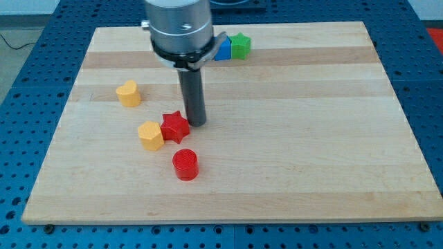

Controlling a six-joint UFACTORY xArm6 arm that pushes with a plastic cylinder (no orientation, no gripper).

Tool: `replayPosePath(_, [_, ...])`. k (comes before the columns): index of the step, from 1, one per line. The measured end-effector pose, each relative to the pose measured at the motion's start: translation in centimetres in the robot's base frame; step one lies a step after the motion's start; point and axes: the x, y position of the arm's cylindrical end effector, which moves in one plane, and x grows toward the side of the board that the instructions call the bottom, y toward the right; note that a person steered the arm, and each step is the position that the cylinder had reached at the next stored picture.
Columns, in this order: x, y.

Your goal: Slightly push the red circle towards the right of the board

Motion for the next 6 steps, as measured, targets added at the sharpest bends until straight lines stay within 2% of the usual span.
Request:
replayPosePath(1, [0.1,6.2])
replayPosePath(2, [3.0,12.2])
replayPosePath(3, [9.2,13.4])
replayPosePath(4, [13.7,8.4])
replayPosePath(6, [13.2,-10.2])
